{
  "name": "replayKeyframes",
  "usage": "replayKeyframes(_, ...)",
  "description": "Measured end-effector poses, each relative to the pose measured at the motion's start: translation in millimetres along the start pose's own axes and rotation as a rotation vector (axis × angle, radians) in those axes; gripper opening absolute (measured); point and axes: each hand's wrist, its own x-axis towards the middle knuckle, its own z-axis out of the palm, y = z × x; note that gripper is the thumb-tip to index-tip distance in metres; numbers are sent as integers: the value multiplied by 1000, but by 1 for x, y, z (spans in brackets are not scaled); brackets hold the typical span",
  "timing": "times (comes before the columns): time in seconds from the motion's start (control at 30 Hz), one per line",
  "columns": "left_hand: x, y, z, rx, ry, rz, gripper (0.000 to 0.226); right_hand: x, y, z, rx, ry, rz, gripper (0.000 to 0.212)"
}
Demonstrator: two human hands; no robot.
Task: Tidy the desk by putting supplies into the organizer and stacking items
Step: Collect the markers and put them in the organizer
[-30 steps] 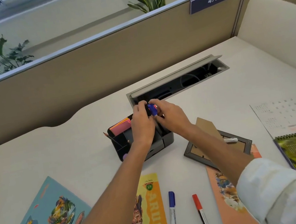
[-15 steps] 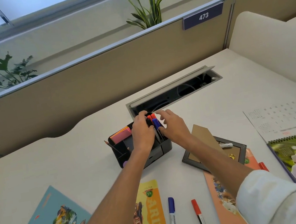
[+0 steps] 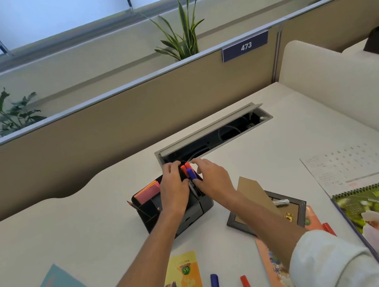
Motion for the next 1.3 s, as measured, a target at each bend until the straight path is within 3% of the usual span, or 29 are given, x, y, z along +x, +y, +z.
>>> replayKeyframes(0.23, -49, 10, -26, -44, 116, 129, 42, -65, 16, -26, 117, 49, 61, 41)
replayKeyframes(0.4, -115, 2, -32, -106, 135, 131, 33, -122, 23, -33, 124, -109, 77, 29)
replayKeyframes(0.5, -151, -10, -20, -146, 64, 34, 30, -152, 24, -30, 50, -267, 124, 32)
replayKeyframes(0.6, -179, -22, -1, -42, -89, -71, 29, -181, 25, -24, -46, -384, 162, 40)
replayKeyframes(0.7, -198, -33, 12, 104, -257, -148, 36, -206, 26, -20, -145, -437, 167, 48)
replayKeyframes(0.87, -211, -38, 20, 231, -424, -213, 50, -228, 24, -10, -220, -492, 213, 45)
replayKeyframes(1.3, -201, -23, 26, 265, -496, -190, 42, -218, 32, -15, -20, -454, 278, 42)
